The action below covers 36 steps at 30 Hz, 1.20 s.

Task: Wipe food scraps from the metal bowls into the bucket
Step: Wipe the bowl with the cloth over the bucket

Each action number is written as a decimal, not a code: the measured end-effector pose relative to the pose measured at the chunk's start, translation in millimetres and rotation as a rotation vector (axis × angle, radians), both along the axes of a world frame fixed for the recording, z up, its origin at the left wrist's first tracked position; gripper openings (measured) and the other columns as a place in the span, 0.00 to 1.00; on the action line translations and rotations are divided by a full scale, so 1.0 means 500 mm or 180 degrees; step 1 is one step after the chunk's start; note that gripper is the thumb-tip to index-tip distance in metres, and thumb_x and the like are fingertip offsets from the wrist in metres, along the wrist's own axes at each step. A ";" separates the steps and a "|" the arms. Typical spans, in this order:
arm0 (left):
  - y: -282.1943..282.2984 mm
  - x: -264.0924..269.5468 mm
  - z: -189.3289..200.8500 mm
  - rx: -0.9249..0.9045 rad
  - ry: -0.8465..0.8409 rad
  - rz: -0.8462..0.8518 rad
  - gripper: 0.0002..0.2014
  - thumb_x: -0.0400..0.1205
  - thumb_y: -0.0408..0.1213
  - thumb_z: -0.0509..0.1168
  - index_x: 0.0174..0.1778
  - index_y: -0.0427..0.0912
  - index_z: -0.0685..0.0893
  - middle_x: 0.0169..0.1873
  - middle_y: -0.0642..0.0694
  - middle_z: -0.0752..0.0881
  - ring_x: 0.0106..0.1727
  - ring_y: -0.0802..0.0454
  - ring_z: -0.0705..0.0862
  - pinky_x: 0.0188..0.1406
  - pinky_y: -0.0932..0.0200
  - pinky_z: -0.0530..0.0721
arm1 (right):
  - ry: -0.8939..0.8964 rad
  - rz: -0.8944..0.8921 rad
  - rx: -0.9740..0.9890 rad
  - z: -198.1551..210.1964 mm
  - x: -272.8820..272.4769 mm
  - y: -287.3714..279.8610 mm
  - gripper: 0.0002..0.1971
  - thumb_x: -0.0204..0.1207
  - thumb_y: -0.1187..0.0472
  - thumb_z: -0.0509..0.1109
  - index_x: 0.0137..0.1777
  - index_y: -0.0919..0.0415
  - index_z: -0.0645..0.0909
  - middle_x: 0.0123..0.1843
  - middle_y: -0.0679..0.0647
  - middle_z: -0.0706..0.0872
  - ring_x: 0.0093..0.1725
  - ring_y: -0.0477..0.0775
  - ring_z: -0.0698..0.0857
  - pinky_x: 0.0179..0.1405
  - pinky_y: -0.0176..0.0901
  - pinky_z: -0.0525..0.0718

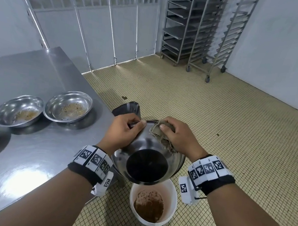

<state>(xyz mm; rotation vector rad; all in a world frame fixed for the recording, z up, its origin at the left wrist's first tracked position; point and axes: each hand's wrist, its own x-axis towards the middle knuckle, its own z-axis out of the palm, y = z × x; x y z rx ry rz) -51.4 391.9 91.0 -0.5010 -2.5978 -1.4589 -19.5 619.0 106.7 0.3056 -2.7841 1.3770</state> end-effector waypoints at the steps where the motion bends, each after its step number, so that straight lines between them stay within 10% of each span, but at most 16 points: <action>1: 0.001 -0.002 0.001 0.0018 -0.0004 0.0018 0.10 0.85 0.47 0.72 0.38 0.52 0.87 0.30 0.55 0.88 0.31 0.63 0.84 0.30 0.69 0.77 | 0.0059 -0.0010 -0.0003 0.001 -0.003 -0.001 0.07 0.88 0.55 0.66 0.53 0.40 0.83 0.47 0.40 0.88 0.48 0.40 0.86 0.45 0.38 0.81; 7: -0.012 -0.010 0.013 0.0121 -0.0043 0.0305 0.11 0.86 0.43 0.72 0.37 0.46 0.87 0.23 0.60 0.84 0.27 0.67 0.81 0.27 0.74 0.75 | -0.0084 -0.0357 -0.0232 -0.048 0.005 0.033 0.09 0.88 0.49 0.62 0.56 0.40 0.85 0.52 0.42 0.89 0.53 0.45 0.87 0.53 0.47 0.84; 12: 0.013 -0.009 0.005 -0.0172 -0.0012 0.0011 0.11 0.86 0.46 0.72 0.41 0.45 0.88 0.31 0.55 0.87 0.31 0.66 0.84 0.29 0.72 0.76 | 0.0097 -0.0072 0.0201 0.002 -0.013 0.003 0.06 0.88 0.53 0.66 0.54 0.40 0.83 0.46 0.37 0.87 0.47 0.37 0.85 0.43 0.33 0.77; 19: -0.004 -0.015 0.022 0.0161 -0.0038 0.0330 0.12 0.86 0.43 0.71 0.36 0.48 0.86 0.21 0.60 0.82 0.24 0.68 0.80 0.26 0.74 0.74 | -0.0124 -0.0531 -0.0372 -0.046 -0.002 0.043 0.09 0.89 0.52 0.64 0.56 0.43 0.87 0.53 0.42 0.90 0.55 0.45 0.87 0.60 0.49 0.85; 24: 0.023 -0.015 0.015 -0.0426 0.0277 -0.0103 0.11 0.86 0.47 0.70 0.40 0.48 0.87 0.29 0.58 0.84 0.32 0.68 0.83 0.30 0.74 0.74 | -0.0001 -0.0202 0.0079 -0.005 -0.010 0.013 0.06 0.88 0.53 0.65 0.52 0.41 0.82 0.46 0.39 0.87 0.48 0.37 0.84 0.44 0.35 0.79; 36: 0.032 -0.019 0.004 -0.0541 0.0424 -0.0234 0.10 0.87 0.46 0.70 0.39 0.51 0.85 0.29 0.59 0.84 0.33 0.65 0.83 0.31 0.73 0.73 | 0.0121 -0.0086 0.0284 -0.002 -0.024 -0.004 0.04 0.87 0.52 0.66 0.54 0.41 0.82 0.44 0.39 0.88 0.44 0.39 0.85 0.42 0.37 0.80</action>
